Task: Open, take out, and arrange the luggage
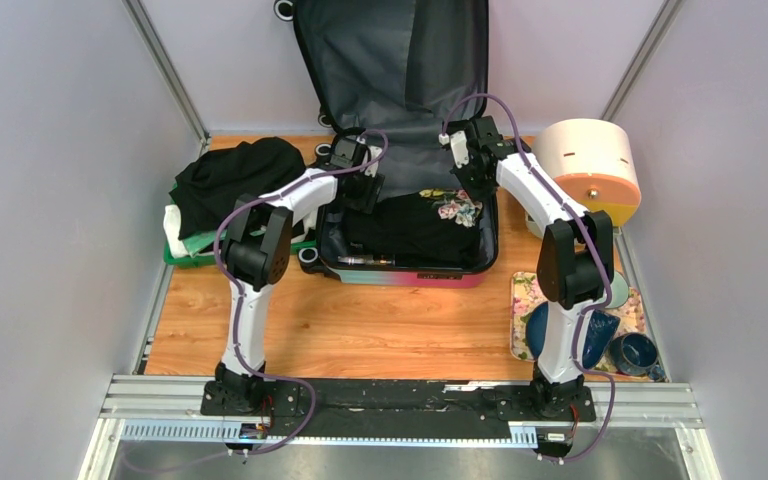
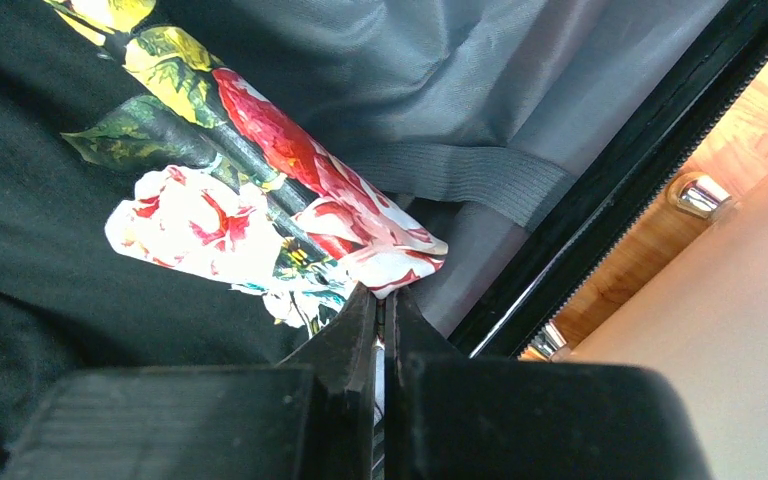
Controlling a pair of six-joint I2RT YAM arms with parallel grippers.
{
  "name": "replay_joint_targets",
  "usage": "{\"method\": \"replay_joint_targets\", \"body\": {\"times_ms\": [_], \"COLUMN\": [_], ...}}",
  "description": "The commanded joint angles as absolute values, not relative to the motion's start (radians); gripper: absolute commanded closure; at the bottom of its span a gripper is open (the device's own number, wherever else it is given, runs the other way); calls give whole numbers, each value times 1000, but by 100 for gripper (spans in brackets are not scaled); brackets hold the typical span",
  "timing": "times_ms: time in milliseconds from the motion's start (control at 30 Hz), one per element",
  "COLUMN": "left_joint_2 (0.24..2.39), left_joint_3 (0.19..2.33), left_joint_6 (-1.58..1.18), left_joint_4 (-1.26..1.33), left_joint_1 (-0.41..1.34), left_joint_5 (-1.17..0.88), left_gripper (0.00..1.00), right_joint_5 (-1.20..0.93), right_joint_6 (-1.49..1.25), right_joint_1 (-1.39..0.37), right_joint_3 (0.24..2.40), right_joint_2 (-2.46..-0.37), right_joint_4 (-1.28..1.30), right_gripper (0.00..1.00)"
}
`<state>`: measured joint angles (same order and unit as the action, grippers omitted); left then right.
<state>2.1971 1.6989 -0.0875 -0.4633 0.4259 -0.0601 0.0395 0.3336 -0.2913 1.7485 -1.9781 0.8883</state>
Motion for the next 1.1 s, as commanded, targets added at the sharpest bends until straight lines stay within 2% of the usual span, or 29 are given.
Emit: {"method": "replay_joint_targets", "body": {"times_ms": [0,33,67,133,167,233,433,700,833,900,1000,1033,1067], "left_joint_2": [2198,2186,2153,2108,2064,2013,1826,1828,1833,1829,1818,1816,1813], "left_joint_3": [1733,1727,1723,1704,1698,1681,1594,1621,1602,1588,1574,1574,1568], "left_joint_6": [-114,-117,-109,-81,-68,-23,86,95,66,45,61,57,52], "left_joint_4": [-460,-442,-401,-359,-326,-296,-181,-256,-288,-296,-316,-331,-331], "left_joint_1": [431,430,431,431,431,430,430,431,423,411,399,400,394], "left_joint_5": [-169,-176,-187,-183,-180,-179,-169,-207,-213,-257,-363,-365,-356], "left_gripper": [46,51,66,79,89,100,100,98,71,70,55,31,22], "right_joint_5": [51,34,25,-32,-49,-89,-133,-123,-115,-109,-104,-100,-98], "right_joint_6": [314,311,308,304,304,295,275,285,299,308,328,350,359], "right_joint_1": [-276,-276,-276,-276,-275,-276,-276,-275,-272,-272,-261,-259,-255], "right_joint_3": [1805,1807,1810,1810,1807,1798,1769,1761,1729,1712,1680,1668,1639], "right_joint_2": [-1917,-1917,-1910,-1896,-1882,-1862,-1786,-1764,-1760,-1747,-1721,-1714,-1695], "right_joint_4": [865,870,870,867,864,832,710,658,663,663,676,687,692], "right_gripper": [100,100,100,100,100,100,100,100,100,100,100,100,100]}}
